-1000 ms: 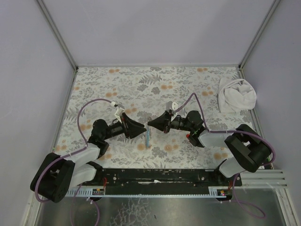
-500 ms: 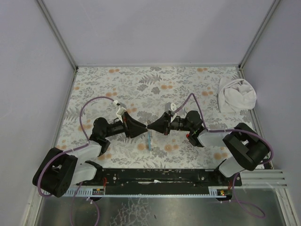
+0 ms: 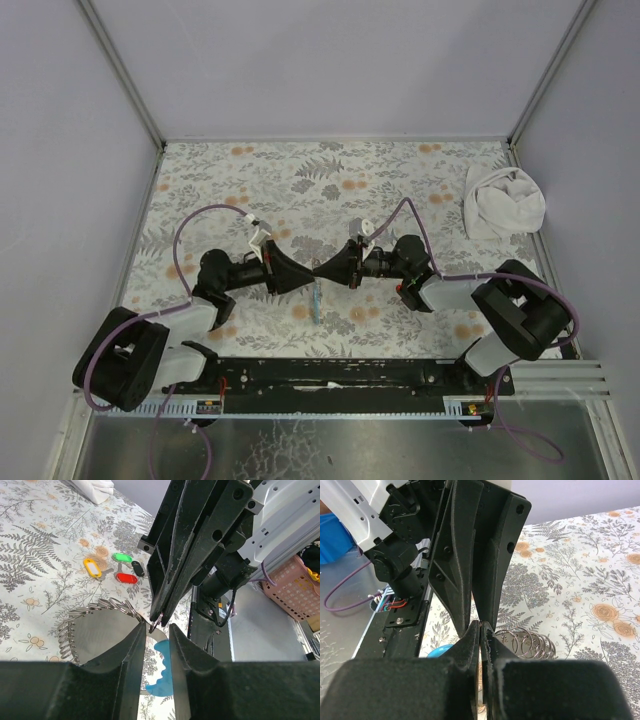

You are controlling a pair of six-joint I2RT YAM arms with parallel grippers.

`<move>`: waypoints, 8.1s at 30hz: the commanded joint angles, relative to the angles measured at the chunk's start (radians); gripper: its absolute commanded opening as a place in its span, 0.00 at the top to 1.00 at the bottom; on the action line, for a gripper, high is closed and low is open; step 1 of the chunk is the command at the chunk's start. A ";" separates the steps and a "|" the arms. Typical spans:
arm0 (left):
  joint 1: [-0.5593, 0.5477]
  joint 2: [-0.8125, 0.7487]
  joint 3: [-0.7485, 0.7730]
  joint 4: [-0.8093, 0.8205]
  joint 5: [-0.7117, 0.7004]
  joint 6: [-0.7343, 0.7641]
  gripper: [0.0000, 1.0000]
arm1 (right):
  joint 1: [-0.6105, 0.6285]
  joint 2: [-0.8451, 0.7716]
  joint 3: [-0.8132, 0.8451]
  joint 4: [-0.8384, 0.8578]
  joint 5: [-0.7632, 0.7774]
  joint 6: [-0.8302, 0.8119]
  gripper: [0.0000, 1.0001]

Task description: Put the keys on the keyring

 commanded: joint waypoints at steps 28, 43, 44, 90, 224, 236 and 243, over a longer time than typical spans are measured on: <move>-0.262 -0.190 0.302 -0.887 -0.577 0.428 1.00 | -0.007 -0.375 0.132 -0.941 0.146 -0.578 0.63; -0.441 -0.131 0.428 -1.098 -0.741 0.549 1.00 | -0.007 -0.376 0.227 -1.179 0.152 -0.756 0.67; -0.443 -0.132 0.427 -1.099 -0.737 0.551 1.00 | -0.007 -0.385 0.225 -1.180 0.152 -0.765 0.67; -0.474 -0.210 0.388 -1.063 -0.667 0.576 1.00 | -0.009 -0.223 0.478 -1.502 -0.045 -1.114 0.85; -0.284 -0.309 0.222 -0.781 -0.377 0.507 1.00 | -0.041 -0.336 0.139 -0.869 -0.090 -0.689 0.67; -0.371 -0.248 0.322 -0.936 -0.459 0.563 1.00 | -0.041 -0.306 0.241 -1.103 -0.085 -0.819 0.69; -0.381 -0.225 0.338 -0.955 -0.456 0.574 1.00 | -0.040 -0.303 0.244 -1.106 -0.125 -0.825 0.72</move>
